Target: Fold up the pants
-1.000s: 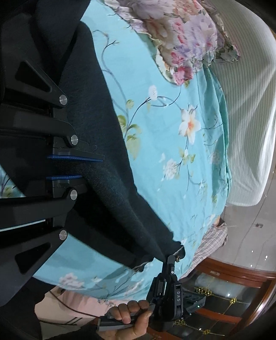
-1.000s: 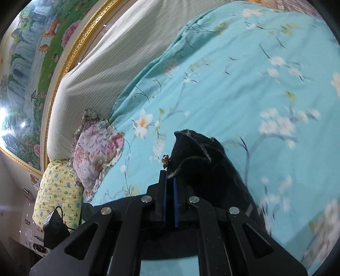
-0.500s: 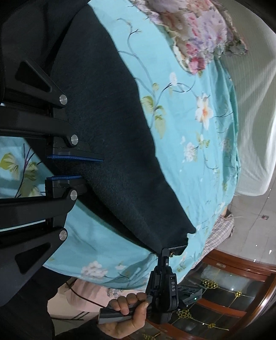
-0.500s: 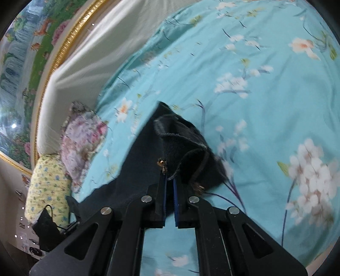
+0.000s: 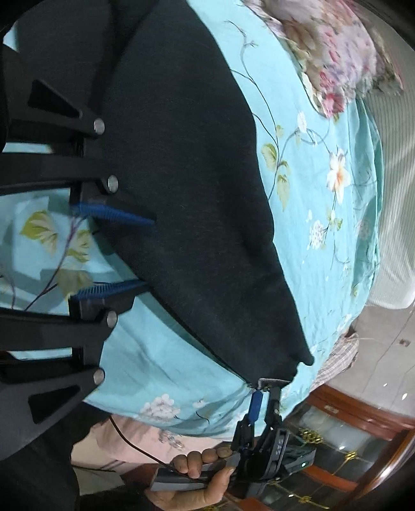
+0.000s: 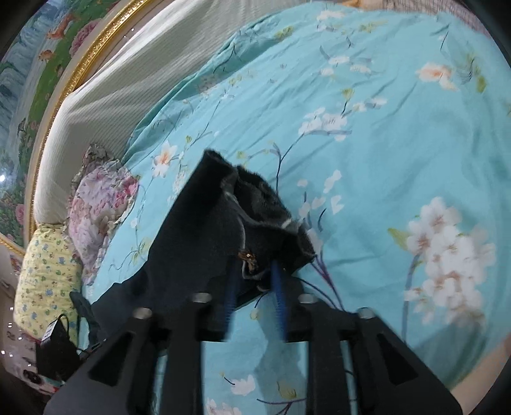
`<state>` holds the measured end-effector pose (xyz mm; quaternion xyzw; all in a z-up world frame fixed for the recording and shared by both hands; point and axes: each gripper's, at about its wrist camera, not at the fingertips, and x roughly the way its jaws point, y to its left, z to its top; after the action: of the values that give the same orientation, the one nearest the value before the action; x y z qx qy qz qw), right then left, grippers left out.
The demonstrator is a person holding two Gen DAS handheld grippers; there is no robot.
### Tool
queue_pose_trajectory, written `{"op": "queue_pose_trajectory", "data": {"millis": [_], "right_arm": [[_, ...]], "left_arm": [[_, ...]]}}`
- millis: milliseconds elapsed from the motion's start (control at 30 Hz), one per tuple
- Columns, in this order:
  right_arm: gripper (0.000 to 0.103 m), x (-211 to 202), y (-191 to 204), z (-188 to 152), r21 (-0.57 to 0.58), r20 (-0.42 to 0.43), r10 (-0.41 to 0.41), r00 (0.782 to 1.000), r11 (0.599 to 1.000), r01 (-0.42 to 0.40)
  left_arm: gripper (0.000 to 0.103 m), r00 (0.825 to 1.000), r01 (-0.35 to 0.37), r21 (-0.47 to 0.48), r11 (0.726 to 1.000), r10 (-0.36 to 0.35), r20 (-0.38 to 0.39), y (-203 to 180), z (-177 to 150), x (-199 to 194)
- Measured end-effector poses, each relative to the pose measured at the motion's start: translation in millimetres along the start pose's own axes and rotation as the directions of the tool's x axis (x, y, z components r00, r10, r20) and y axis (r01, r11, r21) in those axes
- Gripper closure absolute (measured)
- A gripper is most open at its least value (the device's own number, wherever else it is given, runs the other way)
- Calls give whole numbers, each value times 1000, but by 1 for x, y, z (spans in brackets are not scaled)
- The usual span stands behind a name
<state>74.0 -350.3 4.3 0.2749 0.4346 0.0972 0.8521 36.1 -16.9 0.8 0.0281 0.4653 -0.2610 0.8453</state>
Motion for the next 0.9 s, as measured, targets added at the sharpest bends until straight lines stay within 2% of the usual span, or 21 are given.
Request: {"op": "queue_pose_trajectory", "data": {"millis": [33, 100, 200, 333, 467, 600, 800, 900], "right_arm": [[47, -5, 2, 0, -6, 20, -8, 1000, 1000, 8], [46, -19, 10, 1, -37, 82, -2, 997, 999, 5], [46, -28, 25, 0, -92, 112, 30, 993, 996, -20], [46, -23, 50, -5, -159, 81, 93, 992, 984, -80], [46, -6, 74, -16, -209, 10, 143, 990, 968, -138], [46, 13, 97, -29, -251, -62, 179, 982, 949, -188], [46, 35, 132, -48, -315, -160, 228, 960, 910, -269], [46, 46, 151, -57, -348, -212, 244, 946, 886, -307]], "left_arm": [[59, 1000, 0, -18, 1000, 0, 8, 2, -3, -4], [56, 1000, -2, -57, 998, 3, 27, 6, -7, -15], [49, 999, -16, -140, 990, 23, 49, 20, -14, -29], [46, 994, -59, -265, 962, 82, 76, 44, -22, -47], [41, 986, -102, -392, 914, 144, 80, 75, -29, -63], [36, 976, -132, -477, 869, 197, 90, 97, -31, -80], [31, 954, -202, -587, 784, 294, 64, 133, -29, -99], [30, 947, -222, -639, 737, 318, 38, 152, -24, -106]]}}
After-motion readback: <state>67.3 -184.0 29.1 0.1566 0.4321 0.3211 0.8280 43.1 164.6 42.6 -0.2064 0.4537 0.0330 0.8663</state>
